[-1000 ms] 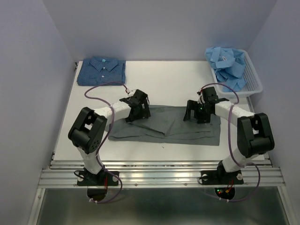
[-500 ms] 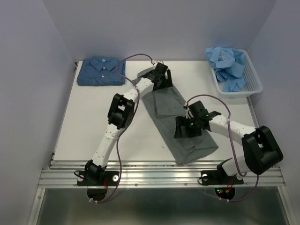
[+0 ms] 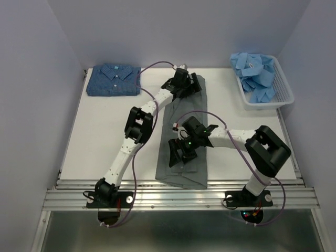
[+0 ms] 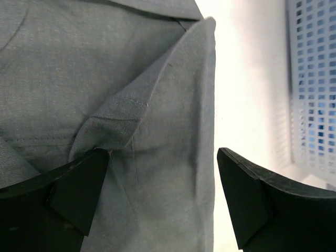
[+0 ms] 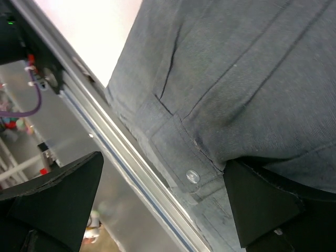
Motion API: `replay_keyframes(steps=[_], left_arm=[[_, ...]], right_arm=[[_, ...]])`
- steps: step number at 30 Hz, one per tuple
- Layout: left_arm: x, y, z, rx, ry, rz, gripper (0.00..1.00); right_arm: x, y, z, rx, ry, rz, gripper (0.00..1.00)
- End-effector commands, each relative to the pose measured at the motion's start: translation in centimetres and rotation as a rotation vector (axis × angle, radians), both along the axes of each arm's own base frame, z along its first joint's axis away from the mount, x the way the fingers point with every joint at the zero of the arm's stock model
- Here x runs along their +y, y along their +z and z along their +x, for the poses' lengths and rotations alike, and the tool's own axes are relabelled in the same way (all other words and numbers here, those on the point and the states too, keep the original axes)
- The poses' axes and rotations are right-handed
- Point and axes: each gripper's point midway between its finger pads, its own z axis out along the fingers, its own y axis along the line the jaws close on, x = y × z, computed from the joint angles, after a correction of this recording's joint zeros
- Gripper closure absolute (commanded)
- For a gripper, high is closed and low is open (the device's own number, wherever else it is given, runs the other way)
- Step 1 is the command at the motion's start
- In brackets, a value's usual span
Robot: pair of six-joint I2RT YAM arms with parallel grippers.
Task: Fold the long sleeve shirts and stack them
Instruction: Fold the shirt
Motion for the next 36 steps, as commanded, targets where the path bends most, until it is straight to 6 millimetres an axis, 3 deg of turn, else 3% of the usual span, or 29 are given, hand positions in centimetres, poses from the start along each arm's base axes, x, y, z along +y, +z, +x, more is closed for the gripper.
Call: replay_keyframes(steps=[1, 7, 10, 13, 16, 18, 19, 21, 22, 24, 25, 27, 28, 29, 30, 31, 32, 33, 34, 36], left_arm=[[3.0, -2.5, 1.6, 0.081, 0.083, -0.050, 0.01], [7.0, -2.0, 5.4, 0.074, 0.208, -0.112, 0.01], [9.5, -1.7, 7.0, 0.075, 0.277, -0.129, 0.01], [10.1, -0.7, 7.7, 0.042, 0.256, -0.149, 0.01], [8.9, 4.2, 8.1, -0.070, 0.172, -0.192, 0.01], [8.0, 7.4, 7.7, -0.130, 0.133, -0.197, 0.01], [7.8, 11.2, 7.2, -0.194, 0.104, -0.199, 0.01], [7.7, 15.5, 6.1, -0.258, 0.065, -0.203, 0.01], [7.7, 20.2, 4.8, -0.325, 0.046, -0.213, 0.01], [8.4, 24.4, 3.3, -0.405, 0.037, -0.180, 0.01], [9.3, 28.7, 1.8, -0.468, 0.049, -0.185, 0.01], [10.4, 32.1, 0.2, -0.527, 0.046, -0.155, 0.01], [11.0, 32.8, -0.7, -0.519, 0.048, -0.134, 0.01], [12.0, 35.9, -2.7, -0.554, 0.048, -0.143, 0.01], [12.3, 34.4, -3.6, -0.507, 0.037, -0.107, 0.01], [12.7, 34.5, -4.7, -0.492, 0.027, -0.098, 0.01], [13.7, 36.8, -7.1, -0.512, 0.025, -0.103, 0.01], [14.2, 32.7, -8.1, -0.414, 0.016, -0.052, 0.01], [15.3, 34.8, -10.7, -0.442, 0.019, -0.066, 0.01], [16.3, 33.2, -13.3, -0.417, 0.027, -0.061, 0.01]], right_arm=[[2.3, -0.4, -0.1, 0.007, 0.074, 0.034, 0.00], [4.1, -0.2, 4.2, -0.159, 0.054, 0.014, 0.00], [4.2, 0.4, 4.7, -0.189, 0.075, 0.007, 0.00], [4.0, 2.6, 4.5, -0.245, 0.099, 0.052, 0.00], [3.9, 4.8, 4.9, -0.314, 0.089, 0.079, 0.00], [3.9, 7.7, 5.9, -0.404, 0.059, 0.110, 0.00], [3.8, 9.6, 6.6, -0.470, 0.034, 0.127, 0.00], [3.4, 11.5, 7.4, -0.533, -0.014, 0.133, 0.00], [3.1, 12.5, 7.8, -0.554, -0.051, 0.136, 0.00], [1.8, 14.7, 9.0, -0.645, -0.143, 0.121, 0.00], [0.8, 15.0, 9.8, -0.684, -0.206, 0.086, 0.00], [-0.6, 16.1, 10.4, -0.735, -0.280, 0.064, 0.00], [-1.6, 17.7, 10.3, -0.753, -0.353, 0.084, 0.00], [-3.4, 17.2, 11.1, -0.776, -0.448, 0.027, 0.00], [-4.4, 18.6, 10.7, -0.787, -0.514, 0.056, 0.00], [-5.2, 18.8, 10.6, -0.802, -0.536, 0.052, 0.00], [-6.1, 18.1, 10.3, -0.796, -0.573, 0.038, 0.00], [-7.0, 18.7, 9.9, -0.803, -0.594, 0.054, 0.00], [-7.5, 18.5, 9.6, -0.794, -0.604, 0.048, 0.00], [-8.4, 17.5, 9.1, -0.770, -0.620, 0.022, 0.00]])
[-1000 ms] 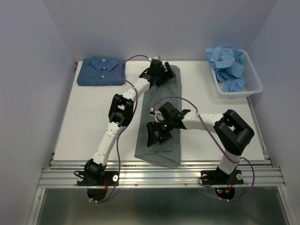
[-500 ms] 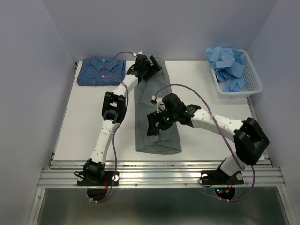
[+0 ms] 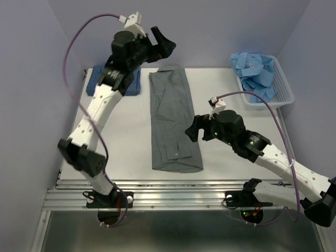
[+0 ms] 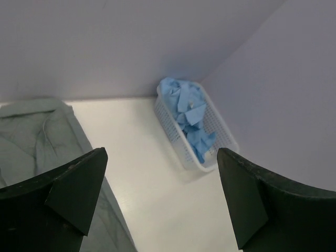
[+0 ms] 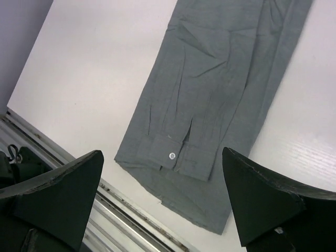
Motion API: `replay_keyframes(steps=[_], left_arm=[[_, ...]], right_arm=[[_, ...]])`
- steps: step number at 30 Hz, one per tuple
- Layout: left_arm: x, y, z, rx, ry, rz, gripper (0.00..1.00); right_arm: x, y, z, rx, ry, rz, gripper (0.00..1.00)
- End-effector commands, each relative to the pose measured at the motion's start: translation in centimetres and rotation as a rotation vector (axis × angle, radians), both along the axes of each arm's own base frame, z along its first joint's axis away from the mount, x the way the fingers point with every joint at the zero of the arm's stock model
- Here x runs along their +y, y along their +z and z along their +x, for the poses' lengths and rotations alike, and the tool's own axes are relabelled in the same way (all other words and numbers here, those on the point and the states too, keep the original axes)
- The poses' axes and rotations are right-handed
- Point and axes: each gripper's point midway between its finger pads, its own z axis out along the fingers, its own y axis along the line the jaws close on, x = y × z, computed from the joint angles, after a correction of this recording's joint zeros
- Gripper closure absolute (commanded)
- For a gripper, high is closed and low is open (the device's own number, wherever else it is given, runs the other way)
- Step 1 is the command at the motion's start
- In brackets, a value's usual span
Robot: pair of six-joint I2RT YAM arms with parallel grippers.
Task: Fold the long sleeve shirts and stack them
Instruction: Fold the shirt
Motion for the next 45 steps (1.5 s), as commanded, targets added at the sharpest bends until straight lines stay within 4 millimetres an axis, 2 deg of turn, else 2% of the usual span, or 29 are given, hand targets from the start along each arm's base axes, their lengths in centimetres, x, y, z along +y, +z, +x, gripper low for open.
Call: replay_keyframes(steps=[1, 2, 3, 4, 5, 6, 7, 8, 10, 12, 13, 15, 16, 17, 18, 20, 22, 27, 28, 30, 33, 36, 40, 42, 45], left_arm=[[3.3, -9.0, -5.6, 0.180, 0.025, 0.114, 0.01], [4.4, -7.7, -8.5, 0.146, 0.033, 0.081, 0.01], [5.0, -8.5, -9.6, 0.148, 0.049, 0.057, 0.01], [6.0, -14.2, -11.5, 0.257, 0.065, 0.080, 0.01], [6.9, -13.5, -13.9, 0.250, 0.072, 0.023, 0.01], [7.4, -15.0, -15.2, 0.276, 0.078, 0.020, 0.01], [8.6, -17.7, -17.7, 0.323, 0.084, 0.026, 0.01], [9.0, -19.1, -19.0, 0.360, 0.089, 0.022, 0.01], [9.5, -22.9, -22.6, 0.482, 0.066, -0.009, 0.01], [9.1, -24.9, -25.0, 0.587, 0.050, -0.085, 0.01], [8.6, -27.4, -27.2, 0.657, 0.001, -0.085, 0.01], [8.6, -28.4, -29.3, 0.710, 0.003, -0.149, 0.01], [8.8, -30.7, -30.6, 0.767, 0.008, -0.145, 0.01], [8.7, -31.1, -31.7, 0.777, -0.010, -0.169, 0.01], [8.7, -33.1, -33.1, 0.858, -0.011, -0.187, 0.01], [8.2, -34.2, -34.7, 0.903, -0.047, -0.213, 0.01], [8.1, -35.8, -35.8, 0.949, -0.050, -0.207, 0.01], [7.8, -37.4, -36.5, 0.986, -0.066, -0.150, 0.05], [7.9, -38.1, -36.3, 1.002, -0.045, -0.122, 0.13], [8.0, -38.7, -36.3, 1.005, -0.050, -0.078, 0.22], [8.2, -39.9, -35.9, 1.027, -0.028, -0.014, 0.30], [8.2, -40.3, -34.9, 1.015, 0.004, 0.020, 0.33], [8.2, -40.0, -33.0, 0.968, 0.040, 0.079, 0.36], [8.5, -40.7, -32.8, 0.981, 0.068, 0.114, 0.37], [8.7, -41.7, -32.7, 1.007, 0.083, 0.159, 0.42]], right_arm=[[-2.6, -1.5, 0.3, 0.039, -0.145, -0.015, 0.00], [-3.0, -2.8, -0.2, 0.100, -0.154, -0.034, 0.00], [-3.4, -3.9, -0.3, 0.144, -0.167, -0.051, 0.00], [-3.8, -5.0, -0.5, 0.189, -0.184, -0.065, 0.00], [-3.9, -7.1, -1.2, 0.281, -0.183, -0.093, 0.00], [-4.1, -8.0, -1.4, 0.327, -0.183, -0.104, 0.00], [-4.7, -9.4, -1.8, 0.383, -0.195, -0.120, 0.00], [-4.2, -10.0, -2.6, 0.422, -0.156, -0.114, 0.00], [-4.3, -11.6, -3.9, 0.493, -0.129, -0.112, 0.00], [-4.3, -12.5, -5.1, 0.535, -0.095, -0.108, 0.00], [-4.5, -12.9, -5.3, 0.548, -0.106, -0.101, 0.00], [-4.6, -13.9, -6.3, 0.588, -0.092, -0.093, 0.00], [-4.4, -14.0, -6.6, 0.597, -0.078, -0.084, 0.00], [-4.0, -14.5, -7.0, 0.614, -0.054, -0.063, 0.00], [-3.8, -14.7, -7.1, 0.626, -0.050, -0.056, 0.00], [-3.6, -15.5, -7.4, 0.649, -0.038, -0.063, 0.00], [-3.8, -16.2, -7.3, 0.670, -0.046, -0.078, 0.00], [-4.3, -18.8, -8.2, 0.729, -0.058, -0.116, 0.00], [-4.3, -19.2, -8.3, 0.732, -0.053, -0.113, 0.00], [-3.9, -19.5, -8.6, 0.751, -0.031, -0.104, 0.00], [-3.7, -20.1, -8.8, 0.770, -0.015, -0.100, 0.02], [-3.6, -20.9, -9.2, 0.790, -0.008, -0.103, 0.05], [-3.5, -21.4, -9.4, 0.813, 0.004, -0.107, 0.23], [-3.6, -21.6, -9.4, 0.813, 0.000, -0.113, 0.32], [-3.9, -21.9, -9.3, 0.810, -0.013, -0.127, 0.38]])
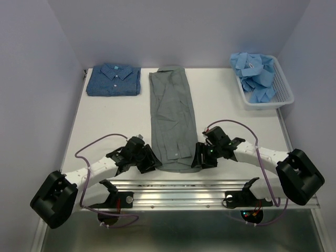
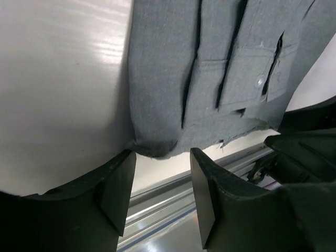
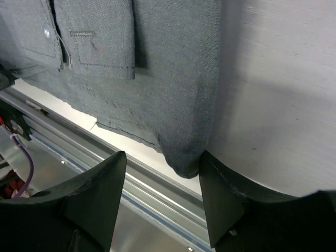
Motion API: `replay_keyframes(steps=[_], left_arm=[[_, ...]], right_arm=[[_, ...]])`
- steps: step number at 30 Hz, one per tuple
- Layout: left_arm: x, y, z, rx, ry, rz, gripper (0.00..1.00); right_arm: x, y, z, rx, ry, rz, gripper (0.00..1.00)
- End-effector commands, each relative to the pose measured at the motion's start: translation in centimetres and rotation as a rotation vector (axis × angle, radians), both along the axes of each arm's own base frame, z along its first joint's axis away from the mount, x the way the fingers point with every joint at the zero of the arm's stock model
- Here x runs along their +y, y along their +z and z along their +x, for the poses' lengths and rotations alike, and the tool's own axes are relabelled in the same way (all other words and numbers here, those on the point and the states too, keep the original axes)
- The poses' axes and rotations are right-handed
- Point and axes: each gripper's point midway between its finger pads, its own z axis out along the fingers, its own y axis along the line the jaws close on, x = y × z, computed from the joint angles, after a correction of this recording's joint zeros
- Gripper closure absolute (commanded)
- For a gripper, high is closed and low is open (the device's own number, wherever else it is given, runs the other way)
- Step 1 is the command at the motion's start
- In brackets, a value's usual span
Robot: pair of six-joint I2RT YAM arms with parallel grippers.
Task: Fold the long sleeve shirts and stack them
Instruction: Fold the shirt
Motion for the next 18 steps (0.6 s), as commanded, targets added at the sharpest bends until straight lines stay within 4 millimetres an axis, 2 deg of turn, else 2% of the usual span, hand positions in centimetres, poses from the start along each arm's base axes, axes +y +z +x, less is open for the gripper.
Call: replay_keyframes(steps=[1, 5, 7, 8, 9, 10, 13, 15, 18], left_arm=[[1.5, -2.0, 0.8, -0.006, 0.002, 0.143, 0.47], [1.4, -2.7, 1.5, 0.002, -0.024, 0.188, 0.67], [1.1, -2.9, 2.0, 0.008, -0.035, 0.208, 0.93], [1.0, -2.9, 2.1, 0.011, -0.042, 0.213, 1.00], [0.8, -2.9, 2.1, 0.005, -0.065, 0.216, 1.00], [0.2, -2.5, 2.3, 0.002, -0.088, 0.203, 1.00], [-0.8, -1.4, 2.1, -0.008, -0.112, 0.171, 1.00], [-1.9, -0.1, 0.9, 0.005, -0.130, 0.102, 1.00], [-2.6, 2.0, -0.8, 0.014, -0.156, 0.028, 1.00]], right_arm=[[-1.0, -1.4, -0.4, 0.009, -0.001, -0.047, 0.42], [-1.0, -1.6, -0.4, 0.010, 0.002, -0.053, 0.46], [-1.1, -1.7, -0.3, 0.008, 0.001, -0.062, 0.56], [-1.2, -1.8, -0.3, 0.004, 0.009, -0.064, 0.61], [-1.0, -1.5, -0.2, -0.001, 0.015, -0.058, 0.69], [-0.9, -1.4, -0.1, -0.004, 0.027, -0.057, 0.81], [-0.3, -0.1, 0.1, -0.025, 0.058, -0.025, 0.96], [-0.2, 1.3, -0.9, -0.001, 0.077, 0.008, 0.99], [-0.1, 3.4, -2.7, 0.037, 0.079, 0.076, 0.99]])
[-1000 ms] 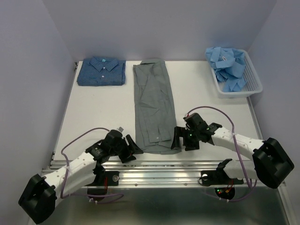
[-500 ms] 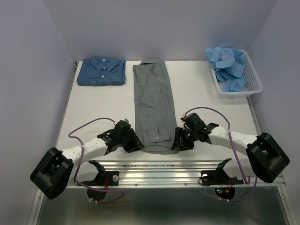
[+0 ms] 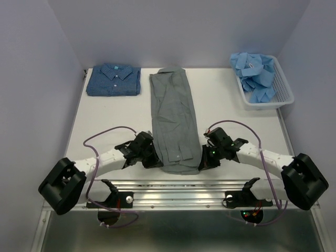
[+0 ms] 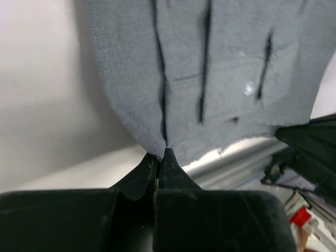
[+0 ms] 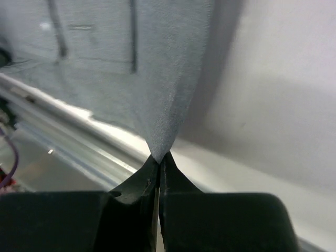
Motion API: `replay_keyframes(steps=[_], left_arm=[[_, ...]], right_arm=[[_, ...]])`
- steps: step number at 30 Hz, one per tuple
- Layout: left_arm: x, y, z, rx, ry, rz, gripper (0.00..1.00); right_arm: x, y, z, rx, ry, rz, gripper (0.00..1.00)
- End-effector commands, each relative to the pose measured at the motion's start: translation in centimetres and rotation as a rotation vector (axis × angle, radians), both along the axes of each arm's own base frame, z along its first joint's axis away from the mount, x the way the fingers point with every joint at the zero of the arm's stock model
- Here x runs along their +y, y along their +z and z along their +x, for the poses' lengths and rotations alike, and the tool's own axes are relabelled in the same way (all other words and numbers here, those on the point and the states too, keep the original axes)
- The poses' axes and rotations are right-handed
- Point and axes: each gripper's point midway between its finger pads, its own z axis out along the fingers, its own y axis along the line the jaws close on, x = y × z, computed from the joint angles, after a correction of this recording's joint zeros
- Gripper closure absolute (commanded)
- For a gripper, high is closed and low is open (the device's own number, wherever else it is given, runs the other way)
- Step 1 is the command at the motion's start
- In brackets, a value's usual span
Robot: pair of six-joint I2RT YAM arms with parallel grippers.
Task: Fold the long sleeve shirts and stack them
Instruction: Fold the shirt
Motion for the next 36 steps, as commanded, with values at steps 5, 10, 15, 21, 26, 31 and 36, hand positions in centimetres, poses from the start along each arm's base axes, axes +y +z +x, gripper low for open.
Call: replay_keyframes(steps=[5, 10, 15, 21, 26, 31, 36], left_arm=[[-1.4, 8.1, -0.4, -0.127, -0.047, -0.149, 1.00], [-1.2, 11.0, 2.7, -0.204, -0.026, -0.078, 1.00], [-1.0, 13.3, 7.7, -0.303, 0.077, -0.021, 1.00], [-0.4, 17.3, 13.5, -0.454, 0.173, -0.019, 1.00], [2.1, 18.0, 17.8, -0.511, 0.273, 0.016, 1.00], [2.6, 16.8, 20.6, -0.493, 0.284, 0.047, 1.00], [2.1, 16.2, 24.4, -0.493, 0.279, 0.069, 1.00]], right_arm=[[0.2, 6.9, 0.5, -0.061, 0.015, 0.064, 0.99], [0.6, 10.9, 5.8, -0.207, -0.062, 0.029, 0.99], [-0.2, 13.2, 11.9, -0.352, -0.149, -0.048, 0.99], [0.7, 16.4, 18.4, -0.543, -0.219, -0.045, 0.99], [0.7, 18.1, 23.9, -0.656, -0.296, -0.044, 0.99], [0.9, 17.1, 28.6, -0.689, -0.296, -0.078, 0.99], [2.0, 16.4, 32.6, -0.743, -0.251, -0.081, 0.99]])
